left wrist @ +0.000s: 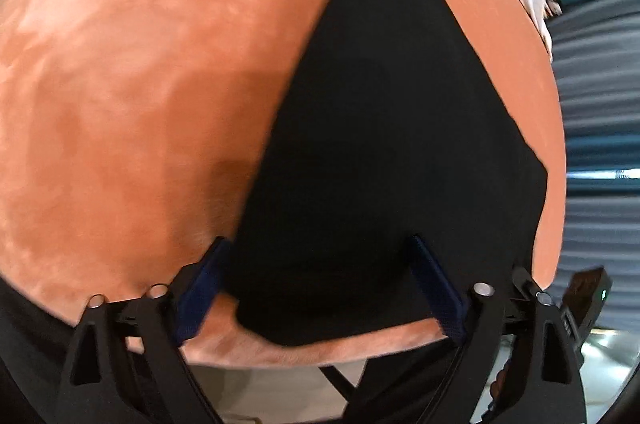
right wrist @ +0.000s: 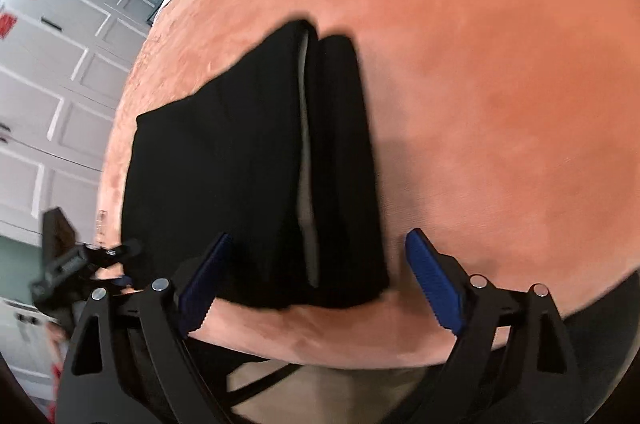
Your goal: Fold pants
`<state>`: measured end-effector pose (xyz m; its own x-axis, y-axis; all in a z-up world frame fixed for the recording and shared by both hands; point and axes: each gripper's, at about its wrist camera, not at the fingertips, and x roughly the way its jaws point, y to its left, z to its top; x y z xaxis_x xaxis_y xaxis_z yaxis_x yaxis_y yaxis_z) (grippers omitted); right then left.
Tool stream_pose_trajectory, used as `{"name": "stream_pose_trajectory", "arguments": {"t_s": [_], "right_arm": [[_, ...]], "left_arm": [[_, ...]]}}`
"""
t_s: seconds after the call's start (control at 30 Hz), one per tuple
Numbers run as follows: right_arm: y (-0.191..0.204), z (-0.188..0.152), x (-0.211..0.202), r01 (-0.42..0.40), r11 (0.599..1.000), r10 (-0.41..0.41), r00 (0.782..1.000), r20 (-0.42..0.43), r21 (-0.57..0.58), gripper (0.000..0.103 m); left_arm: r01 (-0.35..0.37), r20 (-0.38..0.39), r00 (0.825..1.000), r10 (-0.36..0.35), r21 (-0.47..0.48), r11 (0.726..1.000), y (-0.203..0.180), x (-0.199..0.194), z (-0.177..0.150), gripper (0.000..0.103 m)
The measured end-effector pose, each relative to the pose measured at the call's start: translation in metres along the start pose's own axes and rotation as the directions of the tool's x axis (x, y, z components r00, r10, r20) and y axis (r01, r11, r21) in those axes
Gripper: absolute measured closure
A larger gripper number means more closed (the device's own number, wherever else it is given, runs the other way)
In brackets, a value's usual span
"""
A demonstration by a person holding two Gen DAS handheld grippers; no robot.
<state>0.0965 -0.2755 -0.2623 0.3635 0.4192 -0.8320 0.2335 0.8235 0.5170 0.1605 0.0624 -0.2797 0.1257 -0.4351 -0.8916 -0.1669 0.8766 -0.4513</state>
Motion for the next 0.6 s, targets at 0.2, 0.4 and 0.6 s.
{"name": "stream_pose_trajectory", "arguments": {"t_s": [0.2,0.4,0.6], "right_arm": [[0.006,-0.005,0.009,-0.058,0.997,0.058,0.998,0.007,0.042,0.064],[0.032,-0.007,-0.026,-0.102,0.995,0.101,0.994,0.048,0.011,0.068],[0.082,0.0,-0.103,-0.2,0.972,0.216,0.968,0.131,-0.123,0.068]], "left_arm": [[-0.004,0.025,1.0,0.002,0.104,0.995,-0.031,0.0,-0.004,0.068],[0.045,0.096,0.994,-0.059,0.139,0.989,-0.067,-0.058,-0.009,0.076],[0.122,0.26,0.947,-0.19,0.256,0.959,-0.114,-0.159,-0.01,0.077]]}}
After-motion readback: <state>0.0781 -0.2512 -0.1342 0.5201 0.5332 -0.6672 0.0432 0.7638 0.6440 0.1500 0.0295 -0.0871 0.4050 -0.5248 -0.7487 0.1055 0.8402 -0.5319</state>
